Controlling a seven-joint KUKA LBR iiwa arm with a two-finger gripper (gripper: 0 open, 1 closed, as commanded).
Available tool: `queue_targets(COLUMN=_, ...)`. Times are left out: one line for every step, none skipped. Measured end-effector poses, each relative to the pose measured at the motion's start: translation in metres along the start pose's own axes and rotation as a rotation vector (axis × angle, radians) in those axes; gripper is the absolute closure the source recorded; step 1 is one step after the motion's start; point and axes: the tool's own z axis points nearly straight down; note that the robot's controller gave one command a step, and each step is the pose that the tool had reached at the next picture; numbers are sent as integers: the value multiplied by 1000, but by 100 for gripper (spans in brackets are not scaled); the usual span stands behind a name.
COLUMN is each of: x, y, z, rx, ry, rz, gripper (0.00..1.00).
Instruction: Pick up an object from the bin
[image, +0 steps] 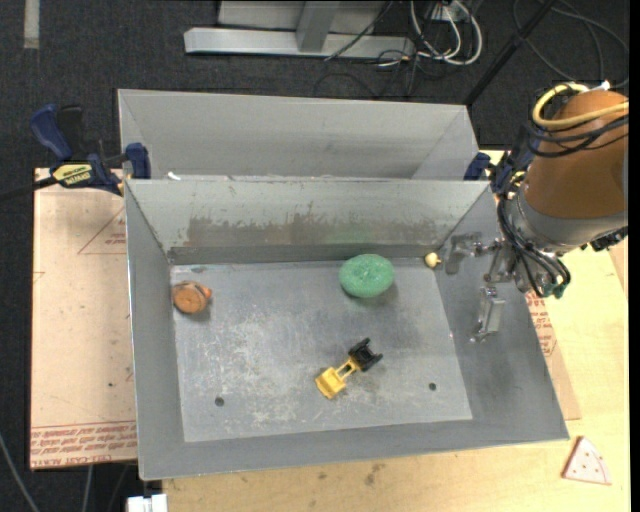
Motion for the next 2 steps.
queue_targets(x=-1, y=1, z=-5, rx=1, ry=-8, rz=-3, gripper=0)
queue_targets(x=38, y=54, z=54, rx=2, ry=-11, rz=-62, gripper=0)
